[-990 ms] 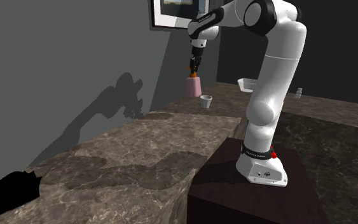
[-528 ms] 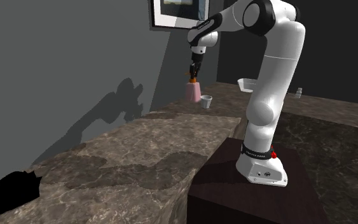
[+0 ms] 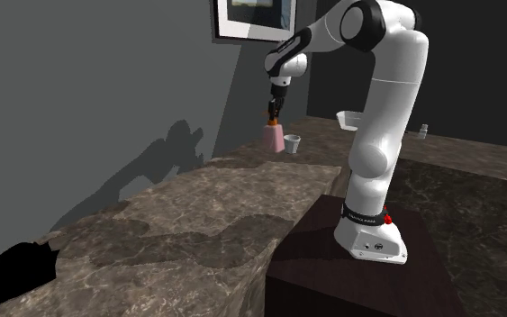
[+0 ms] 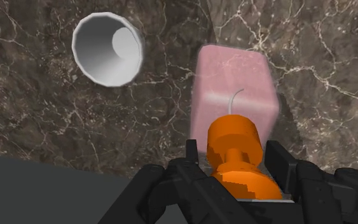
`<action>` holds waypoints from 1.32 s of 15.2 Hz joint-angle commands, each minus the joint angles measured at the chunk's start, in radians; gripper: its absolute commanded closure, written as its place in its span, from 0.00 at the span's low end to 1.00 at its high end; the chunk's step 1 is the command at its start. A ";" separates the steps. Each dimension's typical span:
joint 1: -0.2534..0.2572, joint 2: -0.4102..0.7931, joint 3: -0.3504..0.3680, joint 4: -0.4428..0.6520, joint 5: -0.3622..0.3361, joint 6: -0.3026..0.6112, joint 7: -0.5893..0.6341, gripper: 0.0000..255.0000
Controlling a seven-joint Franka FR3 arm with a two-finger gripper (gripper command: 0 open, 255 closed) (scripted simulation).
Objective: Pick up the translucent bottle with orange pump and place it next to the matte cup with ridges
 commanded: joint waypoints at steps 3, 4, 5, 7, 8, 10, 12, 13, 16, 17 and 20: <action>-0.001 0.024 -0.003 -0.030 0.017 0.051 -0.015 1.00; -0.002 0.030 -0.003 -0.038 0.021 0.064 -0.019 1.00; -0.002 0.036 -0.003 -0.045 0.026 0.076 -0.022 1.00; -0.002 0.048 -0.004 -0.060 0.036 0.102 -0.030 1.00; -0.002 0.051 -0.004 -0.063 0.039 0.108 -0.032 1.00; -0.002 0.051 -0.004 -0.063 0.038 0.108 -0.032 1.00; -0.002 0.051 -0.004 -0.063 0.039 0.108 -0.032 1.00; -0.002 0.051 -0.004 -0.063 0.039 0.108 -0.032 1.00; -0.002 0.051 -0.004 -0.063 0.039 0.108 -0.032 0.00; -0.002 0.051 -0.004 -0.063 0.039 0.108 -0.032 0.00; -0.002 0.051 -0.004 -0.063 0.039 0.108 -0.032 0.00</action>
